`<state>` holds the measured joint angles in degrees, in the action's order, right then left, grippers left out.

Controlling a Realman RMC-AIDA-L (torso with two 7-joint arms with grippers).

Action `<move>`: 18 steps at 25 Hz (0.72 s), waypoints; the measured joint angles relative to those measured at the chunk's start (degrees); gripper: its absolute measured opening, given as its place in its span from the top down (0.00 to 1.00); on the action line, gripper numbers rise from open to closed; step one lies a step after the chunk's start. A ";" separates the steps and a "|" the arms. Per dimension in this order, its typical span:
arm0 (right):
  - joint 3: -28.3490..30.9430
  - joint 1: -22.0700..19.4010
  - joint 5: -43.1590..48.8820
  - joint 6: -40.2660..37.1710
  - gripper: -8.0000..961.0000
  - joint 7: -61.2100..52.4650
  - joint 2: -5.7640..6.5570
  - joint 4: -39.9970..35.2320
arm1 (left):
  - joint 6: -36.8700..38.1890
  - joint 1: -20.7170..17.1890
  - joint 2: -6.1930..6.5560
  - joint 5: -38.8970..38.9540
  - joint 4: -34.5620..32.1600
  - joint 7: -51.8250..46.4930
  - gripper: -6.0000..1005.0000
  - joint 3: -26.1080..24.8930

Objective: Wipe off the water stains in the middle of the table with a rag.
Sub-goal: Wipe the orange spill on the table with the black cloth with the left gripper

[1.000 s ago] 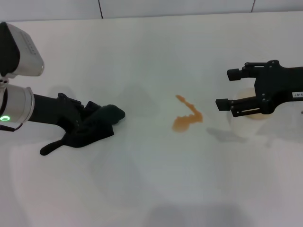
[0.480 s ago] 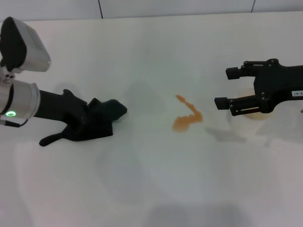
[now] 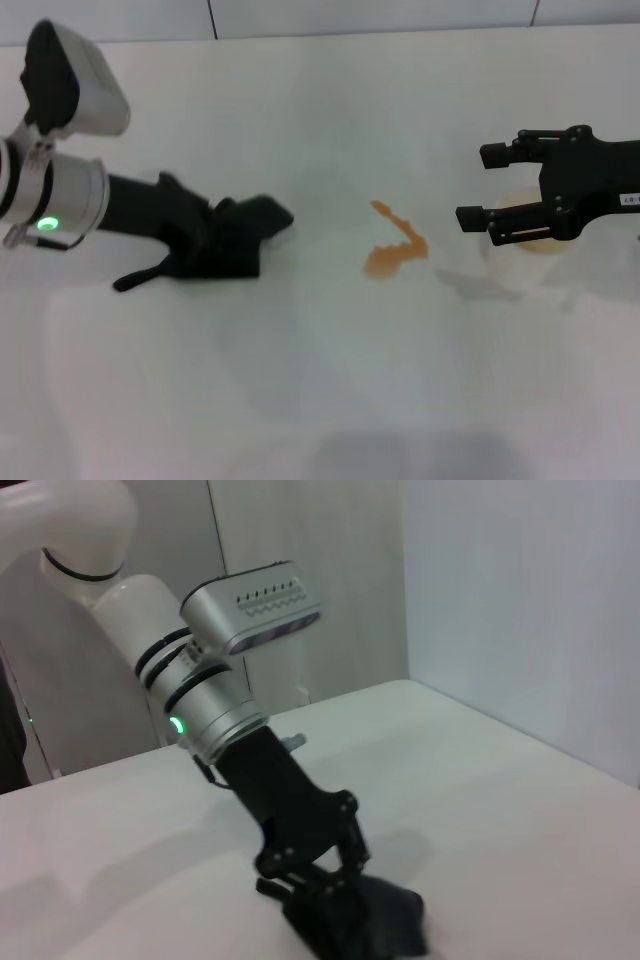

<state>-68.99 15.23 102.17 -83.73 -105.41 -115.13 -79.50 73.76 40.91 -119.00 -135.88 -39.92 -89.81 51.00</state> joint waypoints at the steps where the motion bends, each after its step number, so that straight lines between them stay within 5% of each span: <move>1: 0.00 -0.05 -0.18 0.03 0.11 0.09 0.00 0.00 | -0.75 0.40 0.00 0.41 0.04 0.12 0.90 0.00; 18: 2.35 -0.09 -0.53 0.51 0.11 0.88 0.07 -0.09 | -17.24 10.44 -0.33 12.95 8.85 1.51 0.90 13.15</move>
<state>-66.64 15.14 101.64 -83.22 -104.53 -115.06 -79.59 56.52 51.35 -119.34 -122.93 -31.07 -88.30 64.15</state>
